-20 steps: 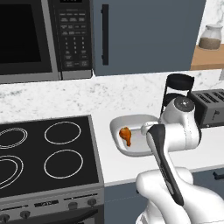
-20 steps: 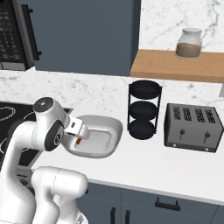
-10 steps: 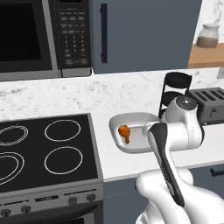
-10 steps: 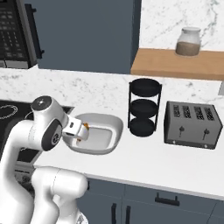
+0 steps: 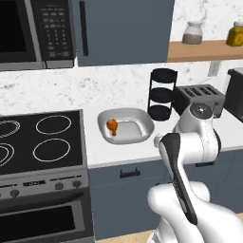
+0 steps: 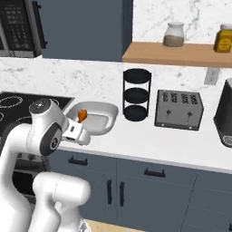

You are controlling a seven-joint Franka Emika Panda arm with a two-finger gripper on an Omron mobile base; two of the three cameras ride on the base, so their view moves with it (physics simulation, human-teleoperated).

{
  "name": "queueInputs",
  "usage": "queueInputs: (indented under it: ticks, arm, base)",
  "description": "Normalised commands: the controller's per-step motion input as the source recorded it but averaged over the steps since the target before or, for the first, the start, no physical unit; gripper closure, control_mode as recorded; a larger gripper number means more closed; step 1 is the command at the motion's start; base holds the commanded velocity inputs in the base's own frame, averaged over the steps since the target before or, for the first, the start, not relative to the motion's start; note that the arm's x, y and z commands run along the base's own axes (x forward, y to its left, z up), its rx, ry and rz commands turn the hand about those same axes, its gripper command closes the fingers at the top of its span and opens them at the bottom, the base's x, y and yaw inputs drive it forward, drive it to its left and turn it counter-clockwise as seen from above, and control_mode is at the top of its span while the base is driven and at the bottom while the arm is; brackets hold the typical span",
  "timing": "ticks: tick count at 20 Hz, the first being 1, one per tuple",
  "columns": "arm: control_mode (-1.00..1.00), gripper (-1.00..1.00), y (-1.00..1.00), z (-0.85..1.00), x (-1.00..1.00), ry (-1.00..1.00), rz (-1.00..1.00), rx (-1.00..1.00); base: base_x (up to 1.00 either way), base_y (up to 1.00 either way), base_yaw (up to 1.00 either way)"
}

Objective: Place one cucumber and one chicken drumstick in each tupperware on the nearby counter, to pack two identical lunches.

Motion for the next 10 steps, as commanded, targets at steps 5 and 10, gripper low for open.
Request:
queueInputs:
  ticks: [5,10]
  arm:
    - [1.00,-1.00,0.00,0.00,0.00,0.00,0.00,0.00]
    - [1.00,-1.00,0.00,0.00,0.00,0.00,0.00,0.00]
  base:
    - [-0.16,-1.00,-0.04]
    - [-0.07,-1.00,-0.04]
